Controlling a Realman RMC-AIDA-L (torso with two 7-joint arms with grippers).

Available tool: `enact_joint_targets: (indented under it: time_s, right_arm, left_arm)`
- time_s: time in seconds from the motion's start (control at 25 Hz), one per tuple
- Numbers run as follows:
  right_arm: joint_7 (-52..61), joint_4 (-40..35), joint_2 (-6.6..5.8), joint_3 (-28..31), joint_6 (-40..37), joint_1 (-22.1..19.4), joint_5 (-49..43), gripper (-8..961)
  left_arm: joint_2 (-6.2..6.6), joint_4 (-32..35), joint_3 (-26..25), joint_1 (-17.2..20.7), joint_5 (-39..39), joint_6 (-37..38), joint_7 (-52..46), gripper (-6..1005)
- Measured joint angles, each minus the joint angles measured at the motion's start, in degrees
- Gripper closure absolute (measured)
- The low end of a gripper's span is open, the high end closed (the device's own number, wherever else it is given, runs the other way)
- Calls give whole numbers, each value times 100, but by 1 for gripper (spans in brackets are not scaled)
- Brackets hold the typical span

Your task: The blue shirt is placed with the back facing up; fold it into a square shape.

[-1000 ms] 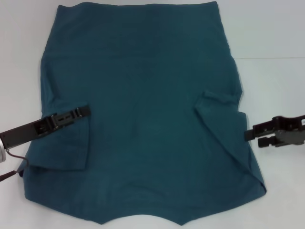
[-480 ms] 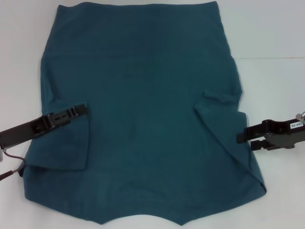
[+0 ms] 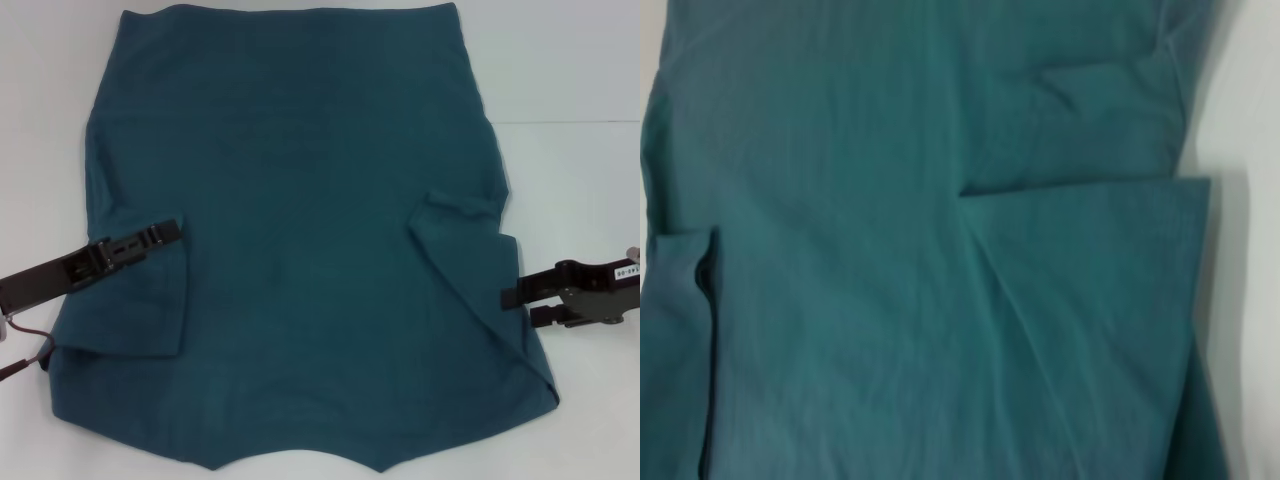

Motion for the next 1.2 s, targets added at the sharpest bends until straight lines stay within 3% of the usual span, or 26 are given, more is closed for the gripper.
enact_joint_targets:
  time_s: [0.76,1.0,1.2]
  right_arm:
    - [142,292,133,234,489,76,48,338]
    - [-333,250,283,257,593,138,236,339]
    - [-1352,227,414,190,100,282,488,339]
  left_arm:
    - [-15,-14,1,-34,0,-107,-8,52]
    - [-15,-49,1,-37,0,-158,-3,52]
    - [-4,-72,-10,-25,0,-172,0,52]
